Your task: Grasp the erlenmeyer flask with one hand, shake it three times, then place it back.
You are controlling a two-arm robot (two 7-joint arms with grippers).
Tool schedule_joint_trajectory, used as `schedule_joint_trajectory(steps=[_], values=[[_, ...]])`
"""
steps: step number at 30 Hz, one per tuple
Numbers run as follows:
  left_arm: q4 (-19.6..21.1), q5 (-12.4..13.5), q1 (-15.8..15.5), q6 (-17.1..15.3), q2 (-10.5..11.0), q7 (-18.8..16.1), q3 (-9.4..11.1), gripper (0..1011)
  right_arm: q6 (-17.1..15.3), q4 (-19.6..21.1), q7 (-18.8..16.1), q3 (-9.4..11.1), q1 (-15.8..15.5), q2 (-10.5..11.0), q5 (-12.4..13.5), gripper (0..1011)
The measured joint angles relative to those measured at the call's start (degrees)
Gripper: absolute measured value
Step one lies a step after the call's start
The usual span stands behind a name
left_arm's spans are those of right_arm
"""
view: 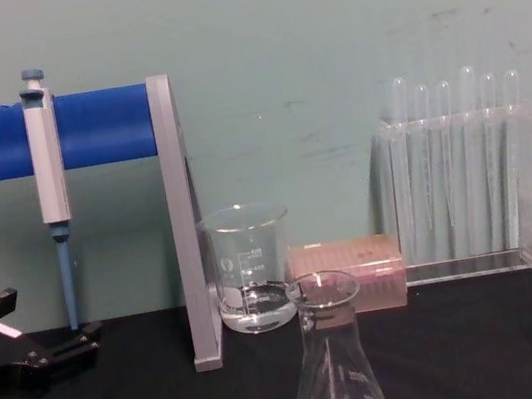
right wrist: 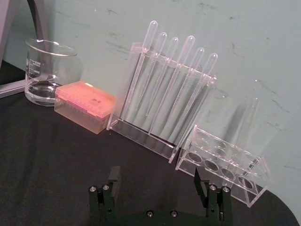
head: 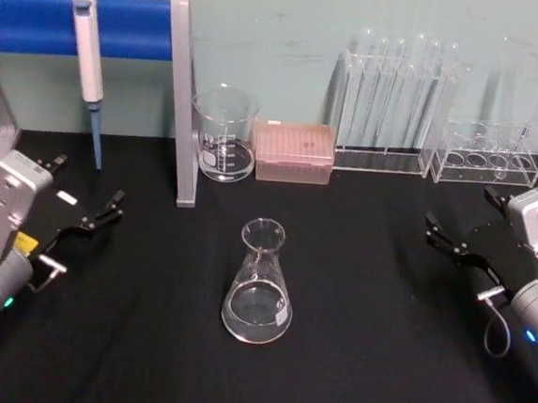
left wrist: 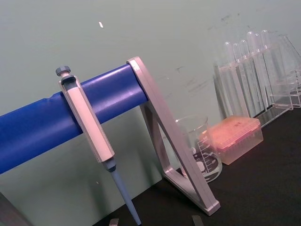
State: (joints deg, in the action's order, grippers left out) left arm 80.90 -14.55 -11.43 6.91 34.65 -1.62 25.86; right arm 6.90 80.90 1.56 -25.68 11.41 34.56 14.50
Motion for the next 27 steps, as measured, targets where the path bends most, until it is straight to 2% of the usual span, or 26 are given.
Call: schedule_joint_trajectory(steps=[6,13,22,27], values=[[0.0,0.0,0.0,0.0,0.0,0.0,0.0,1001,0.33,0.0,-0.91,1.41,-0.54,-0.56,0.1,1003],[0.0,0.0,0.0,0.0,0.0,0.0,0.0,1001,1.91,0.87,-3.87,3.72,-2.06,-0.69,3.02,1003],[0.0,0.0,0.0,0.0,0.0,0.0,0.0,1001,2.94,3.77,-11.37,6.91,-4.99,0.57,9.67,1003],[0.0,0.0,0.0,0.0,0.0,0.0,0.0,1001,3.53,6.11,-17.71,8.36,-6.83,2.44,13.49,1002]])
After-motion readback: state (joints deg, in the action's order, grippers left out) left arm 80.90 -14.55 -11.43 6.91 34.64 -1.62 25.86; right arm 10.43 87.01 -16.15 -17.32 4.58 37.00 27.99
